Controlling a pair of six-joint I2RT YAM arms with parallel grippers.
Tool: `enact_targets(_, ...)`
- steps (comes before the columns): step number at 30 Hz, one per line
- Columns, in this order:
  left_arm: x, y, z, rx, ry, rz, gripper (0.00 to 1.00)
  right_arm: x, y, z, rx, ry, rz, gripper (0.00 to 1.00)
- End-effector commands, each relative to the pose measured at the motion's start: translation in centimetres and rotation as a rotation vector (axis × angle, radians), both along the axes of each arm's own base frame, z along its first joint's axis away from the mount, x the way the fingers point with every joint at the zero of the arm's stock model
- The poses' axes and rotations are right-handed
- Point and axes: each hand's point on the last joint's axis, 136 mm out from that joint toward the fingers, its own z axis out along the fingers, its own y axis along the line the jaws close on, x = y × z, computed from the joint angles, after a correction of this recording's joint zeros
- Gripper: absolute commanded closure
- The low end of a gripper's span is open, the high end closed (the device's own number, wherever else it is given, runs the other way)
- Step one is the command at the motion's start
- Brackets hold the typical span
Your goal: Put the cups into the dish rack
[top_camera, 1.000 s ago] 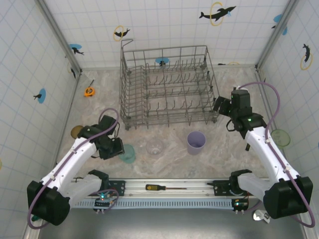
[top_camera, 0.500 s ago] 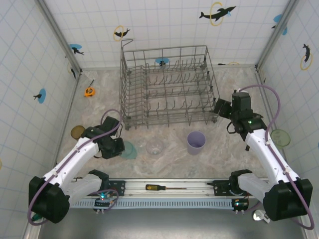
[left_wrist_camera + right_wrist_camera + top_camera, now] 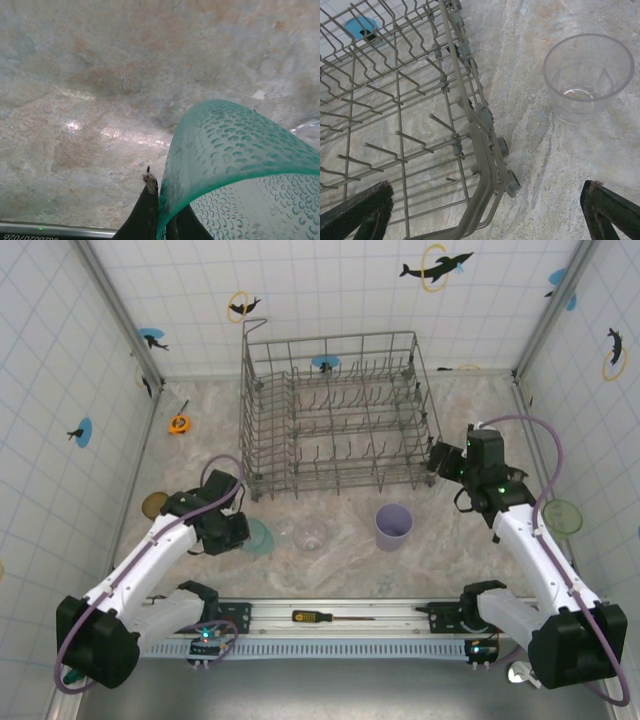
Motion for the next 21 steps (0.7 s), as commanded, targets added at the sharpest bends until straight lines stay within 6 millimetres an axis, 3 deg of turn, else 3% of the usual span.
enact_targets(1,1.2,-0.9,2.2,-0.044,-0.058,0.001,1.0,0.1,0.7,0.4,0.047,-0.034,0.022,0.0)
enact_targets(7,2.3,-1.3,4.0,-0.051,-0.093,-0.006,1.0,0.1,1.5,0.8,0.066,-0.046,0.052,0.0)
enact_targets(12,2.8,-3.9,6.5,-0.2,-0.121,-0.033,1.0,0.1,2.9,0.8,0.096,-0.044,0.126,0.0)
enact_targets(15,3.1,-4.1,7.5,-0.215,-0.131,-0.031,1.0,0.1,3.3,0.8,0.101,-0.049,0.138,0.0)
enact_targets(21,4.5,-5.7,11.7,-0.315,-0.219,-0.038,1.0,0.3,3.9,0.7,0.113,-0.054,0.159,0.0)
